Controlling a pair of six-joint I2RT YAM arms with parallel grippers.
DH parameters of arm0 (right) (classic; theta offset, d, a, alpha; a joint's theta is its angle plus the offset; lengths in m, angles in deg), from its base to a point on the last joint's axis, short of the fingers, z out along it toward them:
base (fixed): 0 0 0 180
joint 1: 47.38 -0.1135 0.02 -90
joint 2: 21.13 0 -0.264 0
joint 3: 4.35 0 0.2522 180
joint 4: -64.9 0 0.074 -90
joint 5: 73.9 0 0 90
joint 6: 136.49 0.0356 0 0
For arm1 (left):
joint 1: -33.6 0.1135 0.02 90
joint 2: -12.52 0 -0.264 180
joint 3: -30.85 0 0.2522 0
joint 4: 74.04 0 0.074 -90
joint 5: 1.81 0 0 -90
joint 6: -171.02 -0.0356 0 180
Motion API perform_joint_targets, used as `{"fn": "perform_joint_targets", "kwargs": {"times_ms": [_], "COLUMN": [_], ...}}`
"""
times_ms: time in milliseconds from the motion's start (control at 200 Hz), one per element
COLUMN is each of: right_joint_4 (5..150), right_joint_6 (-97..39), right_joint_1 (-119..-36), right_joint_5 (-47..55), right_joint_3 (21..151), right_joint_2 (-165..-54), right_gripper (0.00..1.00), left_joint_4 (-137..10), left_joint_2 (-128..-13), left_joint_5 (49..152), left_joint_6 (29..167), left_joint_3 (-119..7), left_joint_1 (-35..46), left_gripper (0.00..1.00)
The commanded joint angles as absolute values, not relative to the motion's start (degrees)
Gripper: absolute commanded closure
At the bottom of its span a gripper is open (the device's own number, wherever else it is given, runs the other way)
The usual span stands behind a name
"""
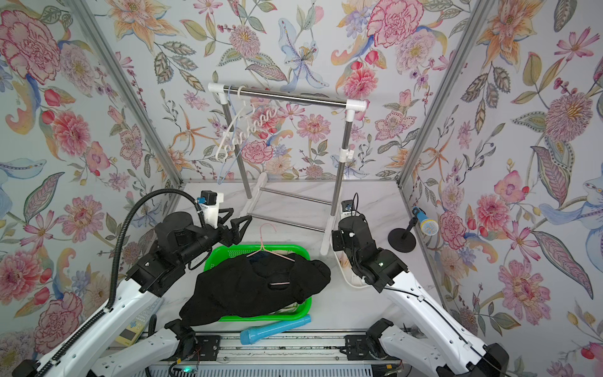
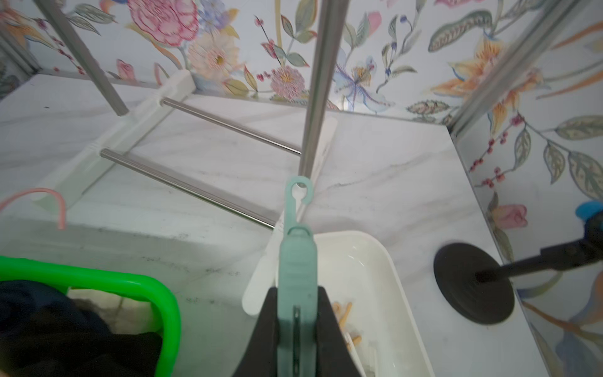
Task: Remove the clothespins securing shorts to the hanger
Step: Place the clothespin in the storage box, then pick up the hanger from the basket.
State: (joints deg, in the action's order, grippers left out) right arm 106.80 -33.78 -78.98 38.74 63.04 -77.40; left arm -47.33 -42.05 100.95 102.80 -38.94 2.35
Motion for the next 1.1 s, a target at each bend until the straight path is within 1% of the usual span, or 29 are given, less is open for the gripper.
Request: {"fn": "perform_joint_targets", "kwargs": {"times_ms": [0,90,150,195,305,400,545,600,681,756,846,941,1026,1096], "right_joint_4": [113.72,112.86,111.82,110.99,109.05,107.72,106.36,106.12,105.58,105.20,105.05,105.18,105.28,105.68], "right_joint_6": [-28.99,-29.51,-30.19,-30.58,-31.13,-31.43,-31.80,-31.91,-31.88,-31.62,-31.30,-31.36,-31.53,-31.47], "right_joint_1": [-71.44,-65.61,-62.66,-60.67,-56.17,-53.80,-52.26,-52.06,-51.95,-51.84,-51.87,-51.93,-51.95,-52.00], "right_joint_5": [29.18,27.52,26.69,25.14,21.15,19.29,17.38,17.12,16.61,15.83,14.82,14.08,13.44,13.05], "right_joint_3": [59.58,57.38,55.94,54.95,52.72,51.20,49.93,49.70,49.34,49.22,49.22,49.40,49.53,49.70], "right_joint_2": [-80.00,-83.06,-84.72,-85.71,-87.11,-87.63,-88.75,-89.36,-89.90,-90.05,-89.51,-88.43,-87.27,-86.28], "right_gripper": [1.00,1.00,1.00,1.00,1.00,1.00,0.93,0.93,0.89,0.81,0.69,0.63,0.60,0.58], "left_joint_4": [-42.85,-42.36,-40.98,-39.85,-36.71,-34.36,-32.77,-32.68,-32.58,-31.69,-31.36,-31.52,-32.00,-32.10], "left_joint_2": [-44.72,-47.96,-50.24,-51.65,-54.84,-56.65,-59.14,-59.91,-61.38,-63.47,-65.14,-65.52,-65.38,-65.27], "left_joint_5": [110.50,112.64,113.51,113.99,116.10,117.27,121.95,123.03,124.99,126.43,126.71,127.44,129.69,131.46], "left_joint_6": [97.07,95.51,93.73,92.43,89.96,87.94,85.43,84.75,83.31,81.99,81.20,81.03,81.01,80.89], "left_joint_3": [-39.38,-39.58,-39.82,-39.95,-40.30,-40.13,-39.61,-39.60,-39.60,-40.02,-40.27,-40.21,-39.91,-39.69], "left_joint_1": [3.45,3.81,4.12,4.44,5.88,6.08,6.08,6.04,6.07,6.09,6.09,6.03,6.08,6.05], "left_gripper": [0.22,0.28,0.29,0.33,0.34,0.34,0.35,0.36,0.37,0.39,0.40,0.41,0.44,0.50]}}
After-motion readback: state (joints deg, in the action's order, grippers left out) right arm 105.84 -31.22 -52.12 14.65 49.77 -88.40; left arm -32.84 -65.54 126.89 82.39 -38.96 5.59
